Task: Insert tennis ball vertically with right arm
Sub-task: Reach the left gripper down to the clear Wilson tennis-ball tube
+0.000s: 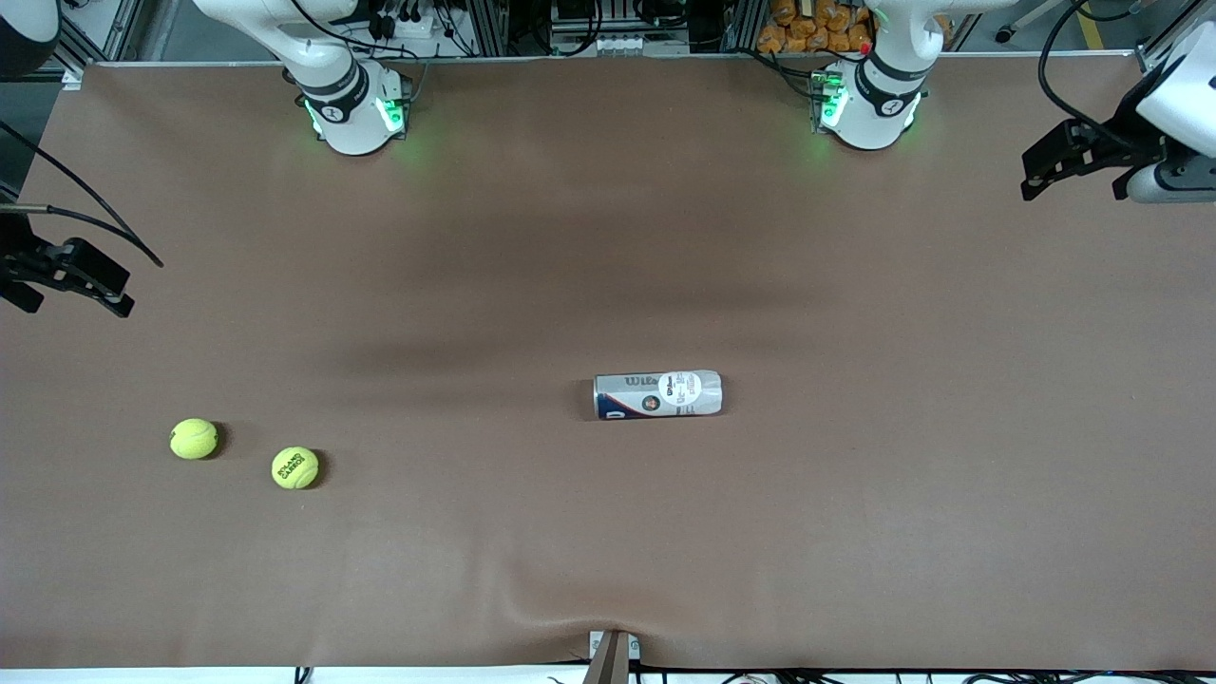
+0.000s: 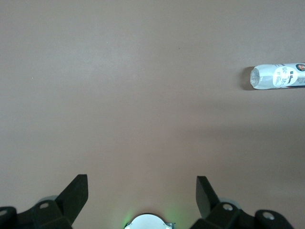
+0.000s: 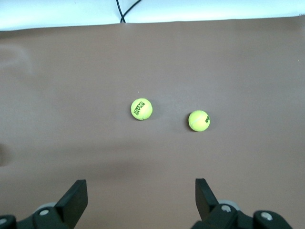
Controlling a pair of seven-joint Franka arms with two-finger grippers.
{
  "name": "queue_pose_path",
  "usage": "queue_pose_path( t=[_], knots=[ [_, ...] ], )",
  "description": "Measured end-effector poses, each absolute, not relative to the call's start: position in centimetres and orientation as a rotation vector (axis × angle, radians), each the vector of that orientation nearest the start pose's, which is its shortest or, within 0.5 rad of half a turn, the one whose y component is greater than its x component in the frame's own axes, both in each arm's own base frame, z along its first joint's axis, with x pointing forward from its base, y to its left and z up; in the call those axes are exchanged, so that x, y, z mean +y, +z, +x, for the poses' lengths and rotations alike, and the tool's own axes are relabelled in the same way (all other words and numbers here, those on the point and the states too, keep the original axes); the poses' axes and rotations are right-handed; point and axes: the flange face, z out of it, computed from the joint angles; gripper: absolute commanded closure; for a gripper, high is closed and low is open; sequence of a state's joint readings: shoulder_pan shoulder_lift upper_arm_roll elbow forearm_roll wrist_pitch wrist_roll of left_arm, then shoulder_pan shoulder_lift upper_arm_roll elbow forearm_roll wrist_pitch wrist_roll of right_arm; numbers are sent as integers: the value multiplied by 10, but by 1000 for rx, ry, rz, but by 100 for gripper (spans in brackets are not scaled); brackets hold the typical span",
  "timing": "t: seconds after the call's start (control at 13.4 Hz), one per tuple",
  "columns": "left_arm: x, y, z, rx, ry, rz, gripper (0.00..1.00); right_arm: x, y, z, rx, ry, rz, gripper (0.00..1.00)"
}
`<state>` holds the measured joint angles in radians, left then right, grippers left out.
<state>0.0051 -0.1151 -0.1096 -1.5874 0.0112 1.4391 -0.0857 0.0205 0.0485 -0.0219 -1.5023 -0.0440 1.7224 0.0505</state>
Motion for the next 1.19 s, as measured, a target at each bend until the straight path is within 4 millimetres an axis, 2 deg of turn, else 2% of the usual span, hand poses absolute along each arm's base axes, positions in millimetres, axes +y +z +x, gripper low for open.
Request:
queue_pose_path(
  t=[0.52, 0.67, 0.75, 0.9, 1.19],
  knots=[
    [-61, 667, 502, 46, 52, -3114, 0, -1, 648, 584, 68, -287, -3165, 0],
    [-65, 657, 509, 65, 83, -3113, 0, -1, 648, 584, 70, -288, -3164, 0],
    [-74, 648, 514, 95, 108, -3111, 0, -1, 648, 584, 70, -289, -3164, 0],
    [-112, 627, 528, 206, 160, -3093, 0, -1, 649, 584, 70, -290, -3163, 0],
    [-214, 577, 550, 460, 194, -2948, 0, -1, 650, 584, 70, -293, -3163, 0]
  ],
)
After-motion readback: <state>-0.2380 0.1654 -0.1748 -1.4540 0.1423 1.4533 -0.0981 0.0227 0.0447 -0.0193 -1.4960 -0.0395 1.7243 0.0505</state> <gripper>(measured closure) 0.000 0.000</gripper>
